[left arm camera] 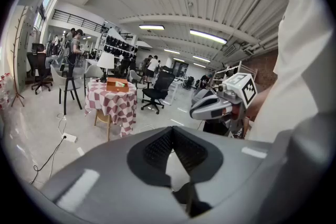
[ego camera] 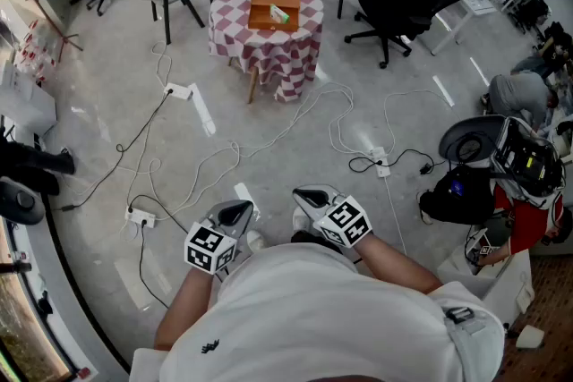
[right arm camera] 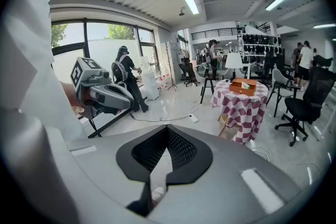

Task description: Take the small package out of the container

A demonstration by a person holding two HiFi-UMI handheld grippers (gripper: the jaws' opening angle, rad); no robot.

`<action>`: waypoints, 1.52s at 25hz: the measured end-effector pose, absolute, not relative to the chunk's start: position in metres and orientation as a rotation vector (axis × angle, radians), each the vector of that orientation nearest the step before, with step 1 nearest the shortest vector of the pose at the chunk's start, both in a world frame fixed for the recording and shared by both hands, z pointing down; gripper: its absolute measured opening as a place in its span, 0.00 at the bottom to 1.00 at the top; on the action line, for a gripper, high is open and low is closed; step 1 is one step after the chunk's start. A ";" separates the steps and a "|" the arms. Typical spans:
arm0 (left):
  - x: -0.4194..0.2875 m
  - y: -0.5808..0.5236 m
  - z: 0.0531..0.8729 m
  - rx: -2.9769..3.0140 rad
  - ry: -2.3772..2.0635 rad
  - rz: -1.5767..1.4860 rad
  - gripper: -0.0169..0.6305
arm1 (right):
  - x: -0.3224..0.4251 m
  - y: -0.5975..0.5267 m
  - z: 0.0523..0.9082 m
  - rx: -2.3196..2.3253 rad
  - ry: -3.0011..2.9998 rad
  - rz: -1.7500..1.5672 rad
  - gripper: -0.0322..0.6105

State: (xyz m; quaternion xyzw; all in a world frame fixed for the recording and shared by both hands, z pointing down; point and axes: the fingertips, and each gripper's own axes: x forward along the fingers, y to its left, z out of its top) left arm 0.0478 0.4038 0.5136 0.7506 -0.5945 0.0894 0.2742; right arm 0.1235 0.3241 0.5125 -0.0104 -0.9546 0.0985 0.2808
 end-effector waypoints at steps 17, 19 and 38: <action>-0.009 0.337 0.537 2.019 -1.606 0.236 0.12 | 0.087 0.248 0.527 0.108 -2.567 0.287 0.05; -0.020 0.318 0.540 2.009 -1.614 0.242 0.12 | 0.076 0.226 0.532 0.107 -2.567 0.290 0.09; -0.074 0.041 0.506 2.021 -1.662 0.367 0.12 | 0.015 -0.031 0.525 0.027 -2.618 0.243 0.10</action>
